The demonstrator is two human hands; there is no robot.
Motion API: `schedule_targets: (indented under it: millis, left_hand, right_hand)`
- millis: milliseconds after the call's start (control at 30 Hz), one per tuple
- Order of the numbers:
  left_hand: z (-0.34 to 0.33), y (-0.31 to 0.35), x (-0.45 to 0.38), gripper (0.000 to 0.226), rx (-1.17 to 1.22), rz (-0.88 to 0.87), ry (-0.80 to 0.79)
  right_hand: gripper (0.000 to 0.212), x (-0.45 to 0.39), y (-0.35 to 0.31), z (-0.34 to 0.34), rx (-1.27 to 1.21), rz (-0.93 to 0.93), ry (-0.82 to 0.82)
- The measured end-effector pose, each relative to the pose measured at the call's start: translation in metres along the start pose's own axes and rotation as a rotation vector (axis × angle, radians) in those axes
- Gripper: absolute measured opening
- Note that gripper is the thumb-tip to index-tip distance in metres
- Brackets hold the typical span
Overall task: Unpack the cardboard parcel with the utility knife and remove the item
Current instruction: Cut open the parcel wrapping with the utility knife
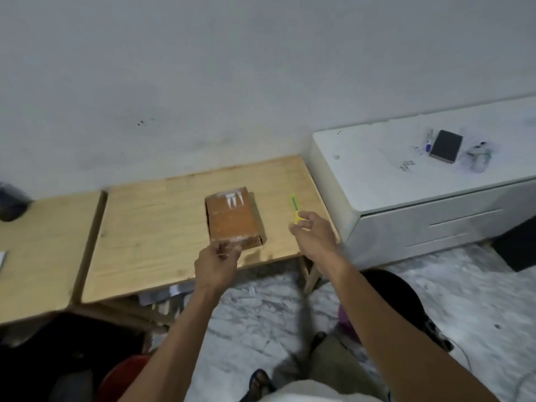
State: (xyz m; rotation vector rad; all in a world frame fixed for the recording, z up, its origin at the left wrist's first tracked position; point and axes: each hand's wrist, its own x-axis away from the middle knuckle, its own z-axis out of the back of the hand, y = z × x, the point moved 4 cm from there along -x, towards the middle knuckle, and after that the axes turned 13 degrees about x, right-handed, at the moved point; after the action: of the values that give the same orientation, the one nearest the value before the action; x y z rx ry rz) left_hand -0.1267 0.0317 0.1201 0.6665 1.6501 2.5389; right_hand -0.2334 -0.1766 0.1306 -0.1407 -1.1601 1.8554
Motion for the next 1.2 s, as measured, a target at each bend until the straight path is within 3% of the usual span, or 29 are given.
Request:
schedule_targets:
  millis: [133, 400, 567, 733, 967, 1200]
  left_hand:
    - [0.011, -0.014, -0.016, 0.044, -0.031, -0.012, 0.054]
    - [-0.011, -0.016, -0.085, 0.052, -0.132, -0.081, 0.134]
    - [-0.029, -0.012, -0.133, 0.065, -0.216, -0.116, 0.141]
    - [-0.045, -0.026, -0.177, 0.07, -0.324, -0.024, 0.109]
    - [-0.06, -0.039, -0.196, 0.076, -0.368, 0.016, 0.105]
    - [-0.069, -0.052, -0.198, 0.078, -0.479, 0.006, 0.116]
  right_hand:
    - [0.044, -0.009, -0.01, -0.027, 0.042, 0.018, -0.074]
    - [0.043, -0.094, -0.012, -0.049, 0.19, 0.051, 0.016]
    - [0.043, -0.169, 0.004, -0.062, 0.332, -0.026, 0.053]
    - [0.042, -0.214, 0.028, -0.07, 0.459, -0.121, 0.038]
    - [0.042, -0.243, 0.054, -0.086, 0.636, -0.121, 0.046]
    - [0.04, -0.251, 0.065, -0.101, 0.606, -0.14, 0.111]
